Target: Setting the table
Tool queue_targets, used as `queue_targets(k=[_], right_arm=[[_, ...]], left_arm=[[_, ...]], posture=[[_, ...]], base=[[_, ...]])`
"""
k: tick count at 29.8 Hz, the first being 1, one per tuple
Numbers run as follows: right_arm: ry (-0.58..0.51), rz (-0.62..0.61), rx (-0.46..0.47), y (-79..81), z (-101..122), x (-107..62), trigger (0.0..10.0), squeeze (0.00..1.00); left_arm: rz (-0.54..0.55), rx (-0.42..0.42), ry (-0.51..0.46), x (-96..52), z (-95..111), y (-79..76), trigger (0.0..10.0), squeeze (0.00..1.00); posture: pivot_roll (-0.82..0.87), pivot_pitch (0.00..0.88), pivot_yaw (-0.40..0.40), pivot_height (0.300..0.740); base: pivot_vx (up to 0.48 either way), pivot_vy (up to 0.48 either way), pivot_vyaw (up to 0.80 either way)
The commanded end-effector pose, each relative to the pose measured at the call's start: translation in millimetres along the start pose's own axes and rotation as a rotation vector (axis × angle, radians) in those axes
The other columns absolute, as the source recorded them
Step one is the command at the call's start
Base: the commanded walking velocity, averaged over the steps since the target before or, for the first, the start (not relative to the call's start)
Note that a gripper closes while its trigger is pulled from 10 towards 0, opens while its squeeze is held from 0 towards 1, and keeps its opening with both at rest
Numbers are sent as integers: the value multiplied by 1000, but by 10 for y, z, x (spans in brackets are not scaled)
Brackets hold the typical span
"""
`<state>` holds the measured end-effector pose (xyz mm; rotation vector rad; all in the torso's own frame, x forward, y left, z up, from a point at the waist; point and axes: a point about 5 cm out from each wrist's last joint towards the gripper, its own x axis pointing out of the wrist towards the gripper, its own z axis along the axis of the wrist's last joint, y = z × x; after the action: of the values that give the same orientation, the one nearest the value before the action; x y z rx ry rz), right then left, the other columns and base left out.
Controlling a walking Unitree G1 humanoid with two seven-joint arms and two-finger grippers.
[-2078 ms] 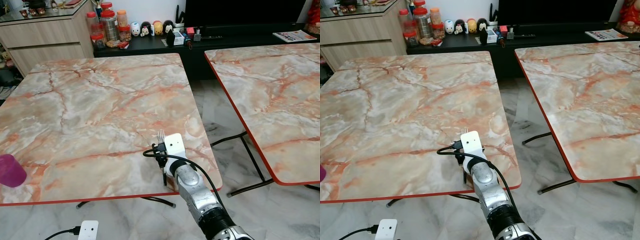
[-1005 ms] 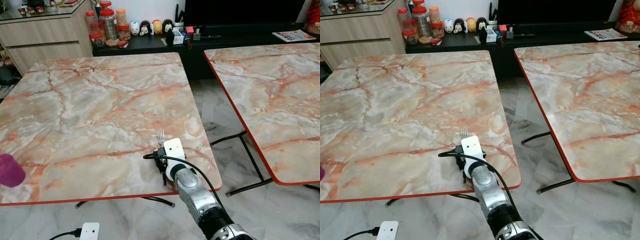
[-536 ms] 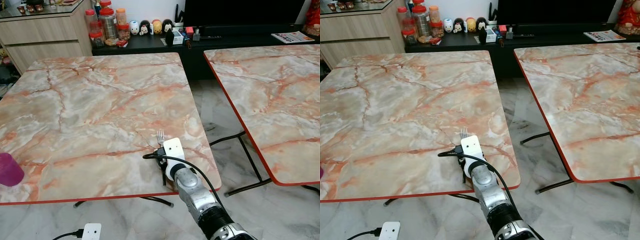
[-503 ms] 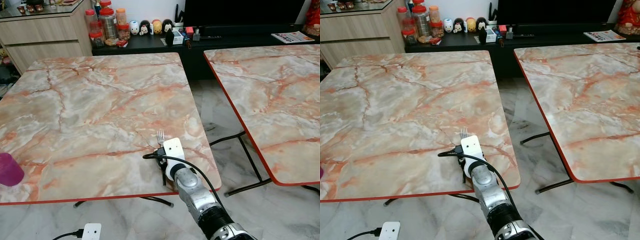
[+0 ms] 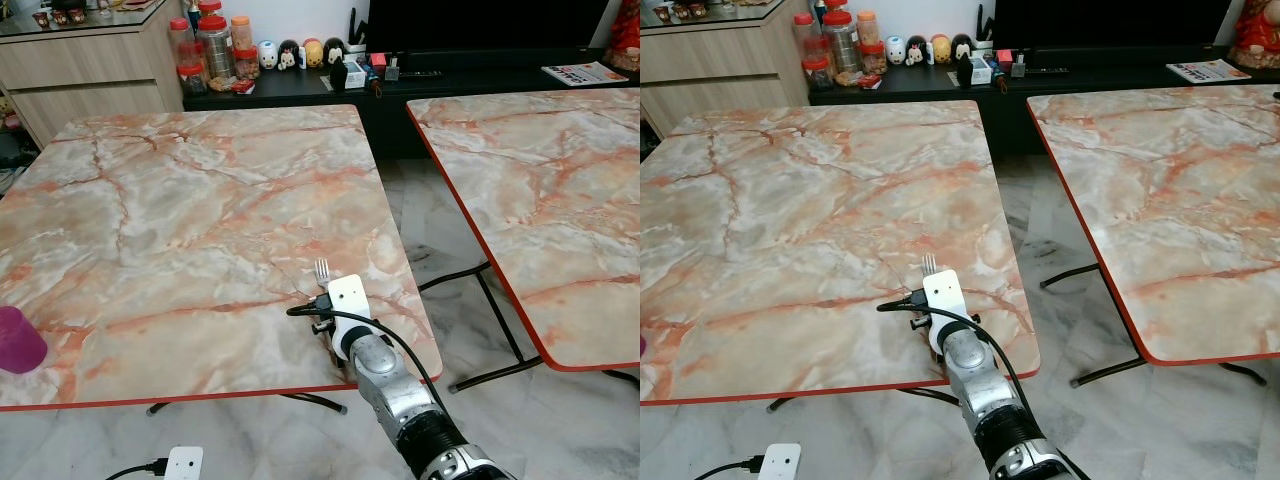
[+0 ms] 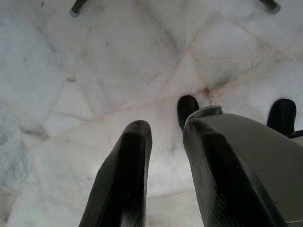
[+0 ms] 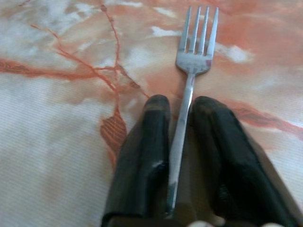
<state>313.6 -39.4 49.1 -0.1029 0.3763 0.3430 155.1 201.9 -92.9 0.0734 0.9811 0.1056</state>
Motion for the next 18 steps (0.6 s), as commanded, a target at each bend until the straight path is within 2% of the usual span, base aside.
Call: queue_targets(k=[1,18], right_arm=[[-18,61,39,276,149,47,0,0],[-27,62,40,271,178,63,0,0]], left_arm=[[8,-2,14,-4,-23,50,10000,0],[4,3,10,3,5,53,10000,0]], posture=[[35,42,19,740],[39,28,23,740]], base=[[0,0,0],[0,0,0]])
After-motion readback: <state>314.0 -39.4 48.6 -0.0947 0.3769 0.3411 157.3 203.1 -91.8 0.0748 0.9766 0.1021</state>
